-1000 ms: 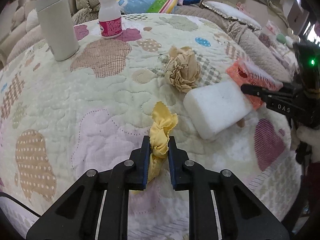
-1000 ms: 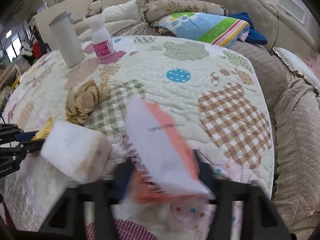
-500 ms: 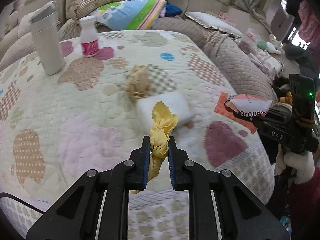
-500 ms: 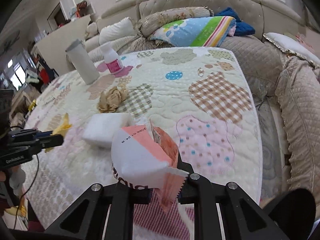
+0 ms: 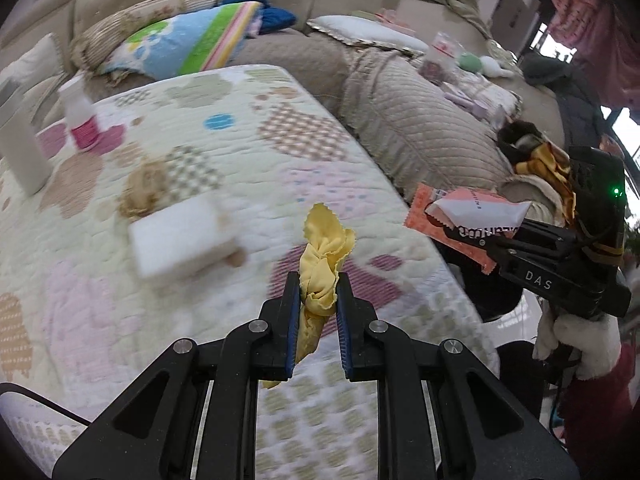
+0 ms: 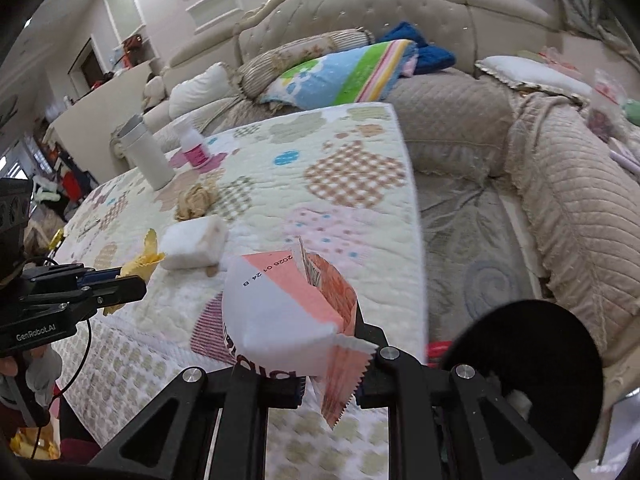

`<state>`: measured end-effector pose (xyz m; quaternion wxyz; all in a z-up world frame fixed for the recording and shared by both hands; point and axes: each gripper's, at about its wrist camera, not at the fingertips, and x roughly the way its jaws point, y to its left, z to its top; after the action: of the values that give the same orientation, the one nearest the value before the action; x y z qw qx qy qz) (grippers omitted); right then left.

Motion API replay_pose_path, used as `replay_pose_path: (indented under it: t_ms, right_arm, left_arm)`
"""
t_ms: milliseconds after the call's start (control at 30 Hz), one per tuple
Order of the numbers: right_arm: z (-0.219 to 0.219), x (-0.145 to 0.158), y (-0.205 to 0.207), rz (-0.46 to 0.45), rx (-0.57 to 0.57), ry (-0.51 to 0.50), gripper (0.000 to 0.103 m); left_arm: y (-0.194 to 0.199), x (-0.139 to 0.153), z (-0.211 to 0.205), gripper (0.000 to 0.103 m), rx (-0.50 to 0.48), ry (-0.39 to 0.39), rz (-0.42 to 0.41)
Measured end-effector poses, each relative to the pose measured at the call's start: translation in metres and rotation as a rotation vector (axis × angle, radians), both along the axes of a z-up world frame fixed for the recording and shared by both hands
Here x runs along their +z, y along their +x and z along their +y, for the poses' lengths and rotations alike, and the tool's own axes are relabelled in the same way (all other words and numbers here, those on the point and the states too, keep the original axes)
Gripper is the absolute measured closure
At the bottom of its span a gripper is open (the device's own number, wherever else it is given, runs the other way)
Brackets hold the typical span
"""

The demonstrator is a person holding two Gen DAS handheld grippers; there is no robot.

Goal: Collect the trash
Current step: 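Carry the yellow cloth and snack bag over the black bin, then hold the yellow cloth and snack bag above the bin opening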

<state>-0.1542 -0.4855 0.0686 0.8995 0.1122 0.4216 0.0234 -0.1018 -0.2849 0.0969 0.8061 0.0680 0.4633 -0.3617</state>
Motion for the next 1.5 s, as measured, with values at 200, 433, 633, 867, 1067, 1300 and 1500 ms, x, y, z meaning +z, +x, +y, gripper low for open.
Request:
replay_pose_path:
  t_ms: [200, 433, 633, 867, 1067, 1300, 1500]
  right_arm:
    - [-0.027, 0.001, -0.021, 0.003, -0.061, -0.015, 0.087]
    - [-0.055, 0.001, -0.043, 0.009, -0.128, -0.042, 0.087]
    - [-0.077, -0.002, -0.058, 0.019, -0.176, -0.049, 0.087]
    - [-0.095, -0.009, -0.070, 0.033, -0.220, -0.042, 0.087]
    - [-0.109, -0.013, -0.078, 0.039, -0.250, -0.036, 0.087]
    - [-0.120, -0.017, -0.085, 0.049, -0.271, -0.035, 0.087]
    - [-0.128, -0.021, -0.089, 0.060, -0.287, -0.032, 0.087]
  left_arm:
    - [-0.015, 0.003, -0.039, 0.089, -0.060, -0.009, -0.001]
    - [-0.027, 0.002, -0.081, 0.089, -0.114, -0.013, 0.006]
    - [-0.035, 0.001, -0.109, 0.089, -0.150, -0.013, 0.015]
    - [-0.043, 0.001, -0.134, 0.089, -0.185, -0.010, 0.020]
    - [-0.047, -0.001, -0.149, 0.089, -0.207, -0.008, 0.034]
    - [-0.051, -0.006, -0.165, 0.089, -0.229, -0.012, 0.059]
    - [-0.053, -0.010, -0.177, 0.089, -0.244, -0.016, 0.081]
